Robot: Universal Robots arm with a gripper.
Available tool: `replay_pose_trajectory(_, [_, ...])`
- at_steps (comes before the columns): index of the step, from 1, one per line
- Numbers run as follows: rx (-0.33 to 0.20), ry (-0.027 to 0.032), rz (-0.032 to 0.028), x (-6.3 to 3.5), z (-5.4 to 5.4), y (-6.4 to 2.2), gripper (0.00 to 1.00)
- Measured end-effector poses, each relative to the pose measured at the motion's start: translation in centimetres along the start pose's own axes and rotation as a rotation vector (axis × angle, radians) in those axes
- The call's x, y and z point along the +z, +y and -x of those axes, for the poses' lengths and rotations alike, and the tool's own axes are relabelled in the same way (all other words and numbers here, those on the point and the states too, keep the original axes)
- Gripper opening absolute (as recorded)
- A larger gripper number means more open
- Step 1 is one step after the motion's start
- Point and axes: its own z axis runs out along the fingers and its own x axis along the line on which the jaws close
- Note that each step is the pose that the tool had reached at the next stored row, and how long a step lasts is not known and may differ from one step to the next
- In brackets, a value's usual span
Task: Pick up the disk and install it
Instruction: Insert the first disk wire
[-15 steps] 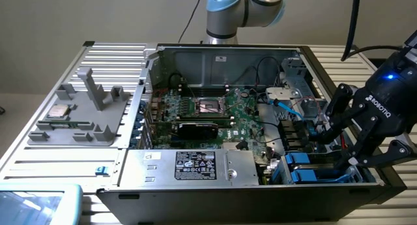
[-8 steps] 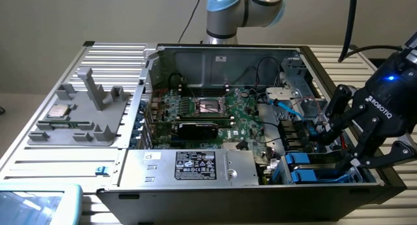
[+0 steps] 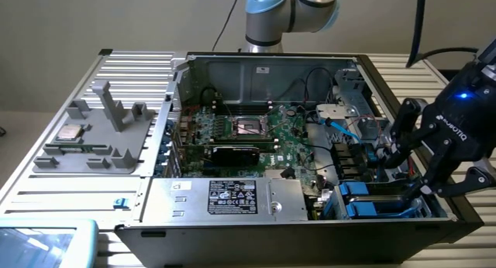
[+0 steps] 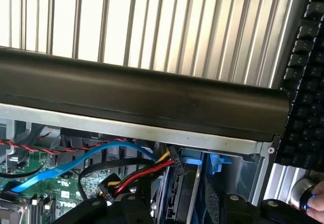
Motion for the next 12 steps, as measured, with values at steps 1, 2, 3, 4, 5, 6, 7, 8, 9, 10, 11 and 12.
replay_pose_trajectory(1, [-0.002, 0.0017, 0.0125, 0.01, -0.01, -0.01, 0.55])
replay_pose_trajectory(2, [-0.004, 0.0020, 0.0216, 0.00, -0.01, -0.03, 0.55])
replay_pose_trajectory(3, [-0.007, 0.0014, 0.0284, -0.01, -0.01, -0.04, 0.55])
replay_pose_trajectory(4, [-0.010, 0.0005, 0.0351, 0.00, -0.01, -0.06, 0.55])
replay_pose_trajectory(5, [-0.011, -0.0007, 0.0422, 0.00, -0.02, -0.12, 0.55])
replay_pose_trajectory(6, [-0.012, -0.0020, 0.0492, 0.02, -0.03, -0.21, 0.55])
replay_pose_trajectory(7, [-0.012, -0.0029, 0.0554, 0.04, -0.05, -0.33, 0.55])
replay_pose_trajectory(8, [-0.012, -0.0035, 0.0606, 0.06, -0.07, -0.45, 0.55])
replay_pose_trajectory(9, [-0.012, -0.0041, 0.0644, 0.07, -0.09, -0.56, 0.55])
replay_pose_trajectory(10, [-0.012, -0.0046, 0.0672, 0.07, -0.10, -0.66, 0.55])
replay_pose_trajectory(11, [-0.012, -0.0049, 0.0692, 0.06, -0.10, -0.73, 0.53])
replay_pose_trajectory(12, [-0.012, -0.0053, 0.0708, 0.05, -0.11, -0.79, 0.45])
